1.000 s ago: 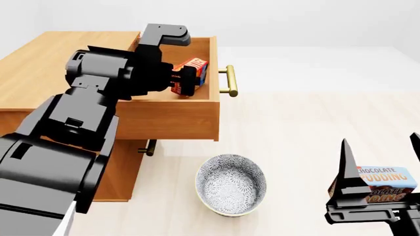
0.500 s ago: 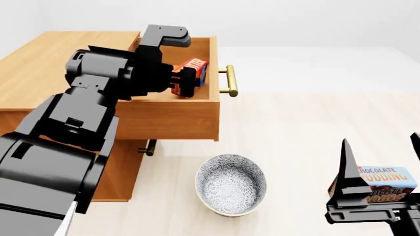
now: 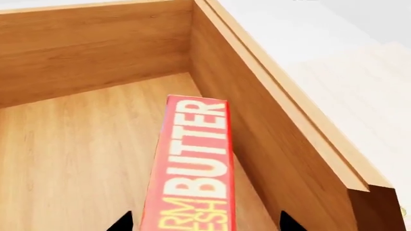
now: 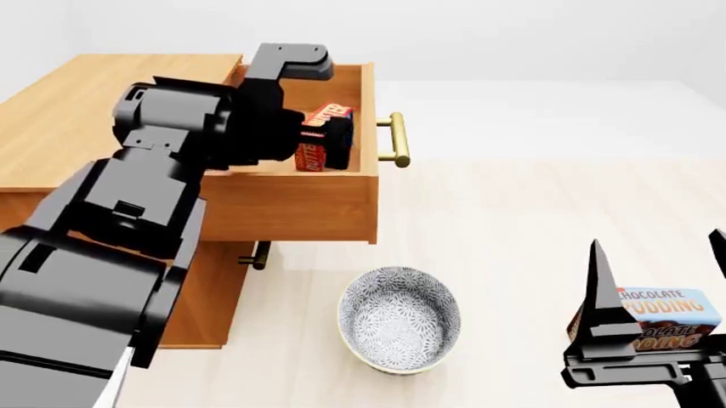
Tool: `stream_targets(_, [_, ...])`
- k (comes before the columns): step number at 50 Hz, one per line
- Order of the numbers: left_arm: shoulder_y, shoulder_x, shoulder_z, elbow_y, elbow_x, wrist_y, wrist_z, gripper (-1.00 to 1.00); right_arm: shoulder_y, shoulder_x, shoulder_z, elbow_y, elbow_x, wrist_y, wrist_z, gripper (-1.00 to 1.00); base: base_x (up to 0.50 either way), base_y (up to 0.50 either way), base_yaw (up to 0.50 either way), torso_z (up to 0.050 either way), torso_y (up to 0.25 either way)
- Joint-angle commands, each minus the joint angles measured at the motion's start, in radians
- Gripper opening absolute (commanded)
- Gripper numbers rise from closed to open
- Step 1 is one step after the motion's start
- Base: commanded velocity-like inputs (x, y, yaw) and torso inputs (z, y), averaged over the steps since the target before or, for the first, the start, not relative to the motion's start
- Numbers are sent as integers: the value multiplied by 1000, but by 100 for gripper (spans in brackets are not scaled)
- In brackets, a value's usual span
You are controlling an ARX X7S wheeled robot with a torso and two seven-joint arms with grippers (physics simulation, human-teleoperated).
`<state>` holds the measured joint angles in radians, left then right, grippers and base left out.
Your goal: Put the butter at the back in the top drawer of the cabinet and close it.
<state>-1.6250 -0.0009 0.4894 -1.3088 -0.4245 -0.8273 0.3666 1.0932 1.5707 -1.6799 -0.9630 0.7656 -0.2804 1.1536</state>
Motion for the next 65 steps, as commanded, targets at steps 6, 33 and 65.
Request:
stream_targets(6, [-68, 0, -116, 0, 128, -21, 0, 100, 4, 0, 8, -26, -2, 22, 13, 100, 0, 0, 0, 0, 0])
stream_targets(33, [-206, 0, -124, 51, 34, -84, -130, 100, 5, 0, 18, -74, -14, 49, 31, 100, 0, 0, 0, 0, 0])
stream_targets(65, [61, -2, -103, 941, -868, -473, -1352, 100, -17, 0, 4, -84, -60, 38, 54, 100, 0, 0, 0, 0, 0])
